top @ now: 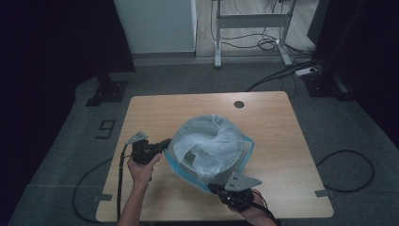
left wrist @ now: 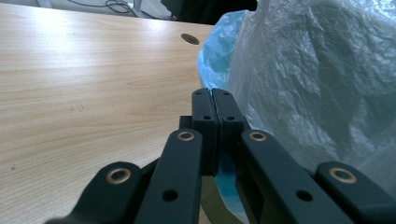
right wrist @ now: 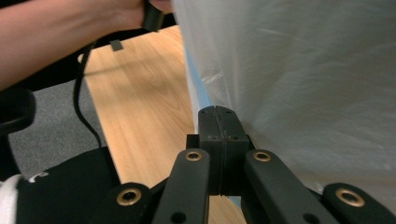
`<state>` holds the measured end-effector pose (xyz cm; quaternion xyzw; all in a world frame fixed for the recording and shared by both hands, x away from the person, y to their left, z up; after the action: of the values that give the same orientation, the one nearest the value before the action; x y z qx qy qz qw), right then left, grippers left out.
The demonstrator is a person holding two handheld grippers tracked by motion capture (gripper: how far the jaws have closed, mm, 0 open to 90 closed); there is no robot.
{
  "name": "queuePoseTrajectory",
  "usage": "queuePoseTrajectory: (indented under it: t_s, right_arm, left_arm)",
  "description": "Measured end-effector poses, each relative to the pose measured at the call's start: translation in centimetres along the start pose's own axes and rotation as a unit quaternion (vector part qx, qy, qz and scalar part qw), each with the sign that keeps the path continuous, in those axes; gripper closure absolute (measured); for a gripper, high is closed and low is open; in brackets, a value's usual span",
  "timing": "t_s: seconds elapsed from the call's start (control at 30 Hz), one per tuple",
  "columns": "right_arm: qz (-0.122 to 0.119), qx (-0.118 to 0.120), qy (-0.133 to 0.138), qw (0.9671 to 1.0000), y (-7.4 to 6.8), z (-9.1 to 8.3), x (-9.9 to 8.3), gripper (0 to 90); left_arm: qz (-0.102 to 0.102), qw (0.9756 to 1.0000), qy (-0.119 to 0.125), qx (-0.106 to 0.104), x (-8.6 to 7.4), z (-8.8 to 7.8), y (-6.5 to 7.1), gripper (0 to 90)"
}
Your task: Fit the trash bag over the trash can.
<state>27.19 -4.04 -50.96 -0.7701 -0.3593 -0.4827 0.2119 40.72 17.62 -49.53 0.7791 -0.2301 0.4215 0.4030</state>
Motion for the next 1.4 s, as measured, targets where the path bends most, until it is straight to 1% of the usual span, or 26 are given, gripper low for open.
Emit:
queuePoseTrajectory:
  t_s: [0.1, 0.23, 0.3, 0.33, 0.4, 0.43, 0.5, 0.53, 0.57, 0.63, 0.73, 0.8, 0.83, 0.9, 0.93, 1.0, 1.03, 1.07, 1.1, 1.13, 1.27, 1.33, 1.4]
  right_arm:
    - [0.010, -0.005, -0.005, 0.9999, 0.9, 0.3, -0.6, 89.0]
    - [0.021, -0.004, -0.010, 0.9997, 1.6, 0.6, -1.4, 89.0]
    - [0.027, 0.000, -0.006, 0.9996, 1.7, 0.5, -1.6, 88.9]
    - [0.027, -0.001, -0.004, 0.9996, 1.8, 0.5, -1.6, 88.9]
    - [0.029, -0.004, -0.001, 0.9996, 1.9, 0.3, -1.6, 85.9]
    - [0.030, -0.001, 0.003, 0.9995, 1.9, 0.2, -1.5, 81.1]
    - [0.032, -0.003, 0.014, 0.9994, 1.8, -0.1, -1.3, 72.4]
    - [0.034, -0.003, 0.021, 0.9992, 1.8, -0.3, -1.3, 69.2]
    - [0.037, -0.002, 0.027, 0.9990, 1.8, -0.5, -1.2, 65.5]
    - [0.050, 0.002, 0.038, 0.9980, 1.9, -0.9, -1.3, 57.8]
    - [0.074, -0.002, 0.057, 0.9956, 2.4, -1.4, -1.5, 50.0]
    - [0.083, -0.011, 0.058, 0.9948, 2.9, -1.8, -1.7, 44.3]
    - [0.089, -0.017, 0.061, 0.9940, 3.2, -2.1, -1.7, 43.0]
    - [0.100, -0.023, 0.068, 0.9924, 3.7, -2.5, -1.7, 42.2]
    - [0.102, -0.027, 0.069, 0.9920, 3.9, -2.7, -1.7, 42.0]
    - [0.101, -0.026, 0.070, 0.9921, 3.9, -2.7, -1.6, 42.1]
    - [0.097, -0.025, 0.070, 0.9925, 3.7, -2.7, -1.5, 42.2]
    - [0.091, -0.024, 0.068, 0.9932, 3.4, -2.6, -1.5, 42.2]
    - [0.086, -0.023, 0.066, 0.9938, 3.2, -2.4, -1.4, 42.2]
    - [0.083, -0.022, 0.065, 0.9942, 3.0, -2.3, -1.4, 42.2]
    - [0.077, -0.024, 0.064, 0.9947, 2.7, -2.3, -1.2, 42.5]
    - [0.076, -0.028, 0.063, 0.9947, 2.8, -2.4, -1.2, 42.6]
    - [0.077, -0.030, 0.062, 0.9946, 2.8, -2.4, -1.2, 42.7]
  left_arm:
    - [0.001, 1.0000, -0.005, -0.001, -0.2, 0.2, 0.1, 88.2]
    - [-0.002, 1.0000, -0.007, -0.001, -0.4, 0.5, 0.0, 87.5]
    - [-0.002, 1.0000, -0.008, -0.002, -0.5, 0.5, 0.1, 86.9]
    - [-0.002, 1.0000, -0.008, -0.003, -0.5, 0.5, 0.1, 86.4]
    - [0.002, 1.0000, -0.004, -0.005, -0.4, 0.4, 0.2, 82.7]
    - [0.012, 0.9999, -0.001, -0.006, -0.3, 0.2, 0.3, 77.1]
    - [0.030, 0.9995, 0.004, 0.012, 0.0, -0.3, 0.3, 60.2]
    - [0.033, 0.9992, 0.006, 0.019, 0.1, -0.6, 0.3, 52.0]
    - [0.035, 0.9990, 0.008, 0.024, 0.1, -1.0, 0.2, 46.4]
    - [0.040, 0.9985, 0.017, 0.033, 0.2, -1.8, 0.1, 38.2]
    - [0.045, 0.9980, 0.028, 0.034, 0.3, -2.8, -0.1, 28.5]
    - [0.047, 0.9977, 0.036, 0.032, 0.5, -3.5, 0.0, 23.1]
    - [0.050, 0.9974, 0.042, 0.030, 0.7, -3.8, 0.1, 20.0]
    - [0.056, 0.9972, 0.046, 0.022, 1.0, -4.1, 0.4, 13.7]
    - [0.059, 0.9972, 0.041, 0.020, 1.0, -4.0, 0.5, 12.8]
    - [0.069, 0.9968, 0.034, 0.024, 1.1, -3.7, 0.7, 6.3]
    - [0.068, 0.9969, 0.033, 0.021, 1.2, -3.5, 0.8, 4.1]
    - [0.065, 0.9972, 0.036, 0.012, 1.4, -3.3, 0.9, 3.2]
    - [0.058, 0.9975, 0.038, 0.007, 1.5, -3.1, 1.0, 2.8]
    - [0.055, 0.9977, 0.039, 0.010, 1.7, -3.0, 1.0, 2.6]
    - [0.044, 0.9982, 0.027, 0.031, 2.5, -2.5, 1.0, 3.5]
    - [0.040, 0.9984, 0.018, 0.036, 2.8, -2.3, 1.0, 4.1]
    - [0.042, 0.9983, 0.015, 0.037, 2.9, -2.2, 1.1, 5.7]
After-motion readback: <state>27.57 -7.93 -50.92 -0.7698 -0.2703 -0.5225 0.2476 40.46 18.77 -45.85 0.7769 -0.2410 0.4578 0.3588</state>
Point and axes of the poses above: each handheld gripper's, and its own axes: z roughly forward along the jaws, x roughly out of its top, y roughly to its right, the point moved 8 cm from there along z, roughly forward along the jaws, and after that the axes turned 10 degrees about -x, right-handed, at the moved point
